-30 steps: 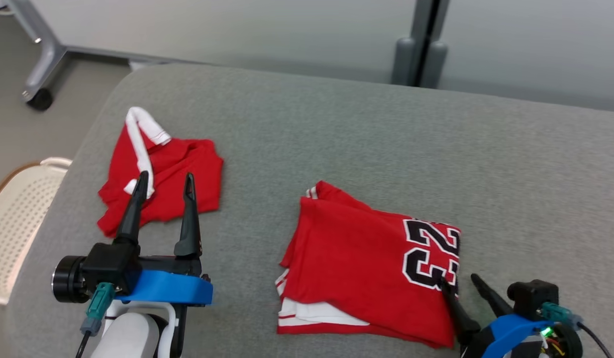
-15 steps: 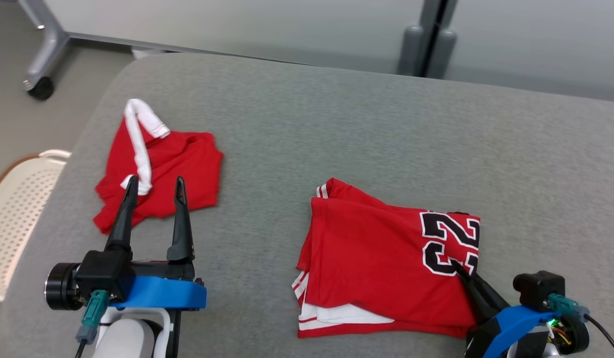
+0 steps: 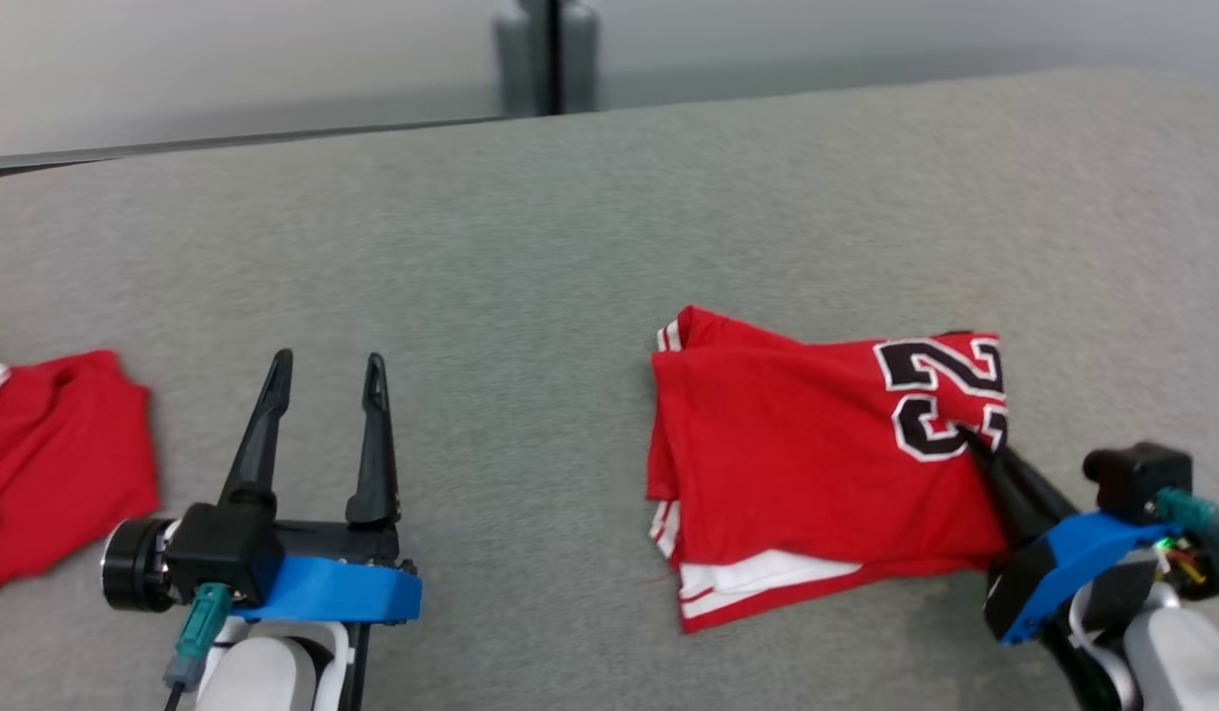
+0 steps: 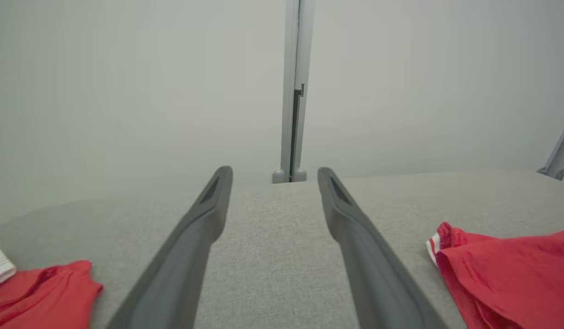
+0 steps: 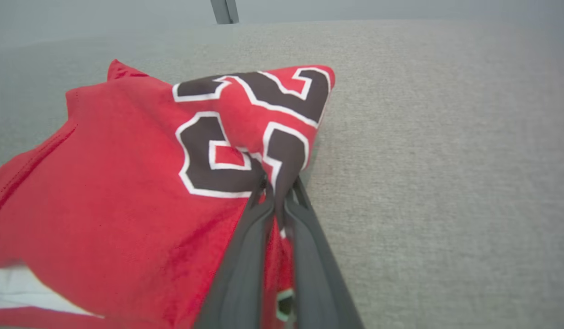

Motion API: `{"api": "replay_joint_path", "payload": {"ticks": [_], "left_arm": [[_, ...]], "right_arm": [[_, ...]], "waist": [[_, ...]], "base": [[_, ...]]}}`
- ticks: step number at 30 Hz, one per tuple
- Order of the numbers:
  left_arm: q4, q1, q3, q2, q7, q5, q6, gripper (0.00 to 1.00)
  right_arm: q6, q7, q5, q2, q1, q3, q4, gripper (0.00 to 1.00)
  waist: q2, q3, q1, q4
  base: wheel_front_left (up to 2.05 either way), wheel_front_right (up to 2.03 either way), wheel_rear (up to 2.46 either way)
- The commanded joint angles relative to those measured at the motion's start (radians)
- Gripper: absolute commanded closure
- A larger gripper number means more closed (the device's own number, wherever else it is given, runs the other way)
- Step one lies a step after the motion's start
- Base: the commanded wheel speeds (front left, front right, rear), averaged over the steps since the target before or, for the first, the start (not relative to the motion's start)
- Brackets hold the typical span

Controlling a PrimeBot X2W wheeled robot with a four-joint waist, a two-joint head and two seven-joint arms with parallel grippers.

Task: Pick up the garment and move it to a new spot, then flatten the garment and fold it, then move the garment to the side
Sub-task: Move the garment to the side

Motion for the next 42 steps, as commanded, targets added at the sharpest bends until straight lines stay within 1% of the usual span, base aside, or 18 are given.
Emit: {"api": "replay_joint_path", "payload": {"ticks": [1,6,11,14,20,23,26,27,28,29,30,32,34,36,37,40,42], "left_arm": [[-0.006,-0.021,-0.006,-0.001,-0.004,0.009,-0.007,0.0],[-0.022,-0.076,-0.029,0.009,-0.003,0.033,-0.029,0.0],[-0.034,-0.145,-0.055,0.016,-0.002,0.055,-0.051,0.0],[-0.039,-0.175,-0.066,0.019,-0.002,0.065,-0.058,0.0],[-0.048,-0.217,-0.08,0.018,-0.002,0.075,-0.061,0.0],[-0.053,-0.238,-0.088,0.018,-0.002,0.081,-0.066,0.0],[-0.05,-0.26,-0.098,0.016,-0.002,0.083,-0.071,0.0],[-0.048,-0.266,-0.1,0.016,-0.002,0.085,-0.073,0.0],[-0.045,-0.271,-0.102,0.015,-0.002,0.085,-0.074,0.0],[-0.043,-0.274,-0.104,0.015,-0.002,0.085,-0.074,0.0],[-0.04,-0.275,-0.105,0.013,-0.003,0.085,-0.074,0.0],[-0.037,-0.277,-0.105,0.01,-0.003,0.082,-0.076,0.0],[-0.032,-0.27,-0.104,0.008,-0.003,0.077,-0.076,0.0],[-0.024,-0.255,-0.101,0.006,-0.003,0.073,-0.074,0.0],[-0.019,-0.248,-0.101,0.005,-0.003,0.072,-0.071,0.0],[0.001,-0.217,-0.089,0.006,-0.003,0.067,-0.06,0.0],[0.015,-0.19,-0.078,0.006,-0.003,0.06,-0.053,0.0]], "right_arm": [[0.0,-0.012,0.008,-0.019,-0.041,-0.006,0.013,1.0],[0.0,-0.043,0.017,-0.085,-0.175,-0.037,0.09,1.0],[0.0,-0.081,0.003,-0.15,-0.302,-0.094,0.178,1.0],[0.0,-0.098,-0.012,-0.173,-0.36,-0.123,0.212,1.0],[0.0,-0.124,-0.04,-0.198,-0.42,-0.162,0.244,1.0],[0.0,-0.13,-0.068,-0.208,-0.447,-0.177,0.253,1.0],[0.0,-0.137,-0.125,-0.212,-0.461,-0.209,0.267,1.0],[0.0,-0.133,-0.157,-0.208,-0.462,-0.223,0.272,0.71],[0.0,-0.129,-0.181,-0.201,-0.461,-0.241,0.276,0.6],[0.0,-0.128,-0.214,-0.19,-0.46,-0.26,0.276,0.34],[0.0,-0.123,-0.251,-0.18,-0.455,-0.283,0.279,0.0],[0.0,-0.12,-0.324,-0.16,-0.438,-0.343,0.27,0.0],[0.0,-0.122,-0.386,-0.119,-0.409,-0.398,0.251,0.0],[0.0,-0.13,-0.427,-0.076,-0.374,-0.444,0.213,0.0],[0.0,-0.139,-0.444,-0.065,-0.359,-0.463,0.195,0.0],[0.0,-0.162,-0.444,-0.002,-0.294,-0.482,0.14,0.0],[0.0,-0.171,-0.429,0.036,-0.242,-0.476,0.096,0.0]], "waist": [[-0.0001,-0.006,-0.0001,-0.035],[-0.0001,0.072,-0.0001,-0.089],[-0.0001,0.147,-0.0001,-0.108],[-0.0001,0.183,-0.0001,-0.112],[-0.0001,0.23,-0.0001,-0.112],[-0.0001,0.26,-0.0001,-0.107],[-0.0001,0.284,-0.0001,-0.098],[-0.0001,0.29,-0.0001,-0.096],[-0.0001,0.295,-0.0001,-0.094],[-0.0001,0.298,-0.0001,-0.093],[-0.0001,0.299,-0.0001,-0.091],[-0.0001,0.297,-0.0001,-0.089],[-0.0001,0.286,-0.0001,-0.087],[-0.0001,0.27,-0.0001,-0.084],[-0.0001,0.258,-0.0001,-0.082],[-0.0001,0.214,-0.0001,-0.078],[-0.0001,0.18,-0.0001,-0.076]], "base": [[0.0,0.0,0.0],[0.0,0.0,0.0],[0.0,0.0,0.0],[0.0,0.0,0.0],[0.0,0.0,0.0],[0.0,0.0,0.0],[0.0,0.0,0.0],[0.0,0.0,0.0],[0.0,0.0,0.0],[0.0,0.0,0.0],[0.0,0.0,0.0],[0.0,0.0,0.0],[0.0,0.0,0.0],[0.0,0.0,0.0],[0.0,0.0,0.0],[0.0,0.0,0.0],[0.0,0.0,0.0]]}}
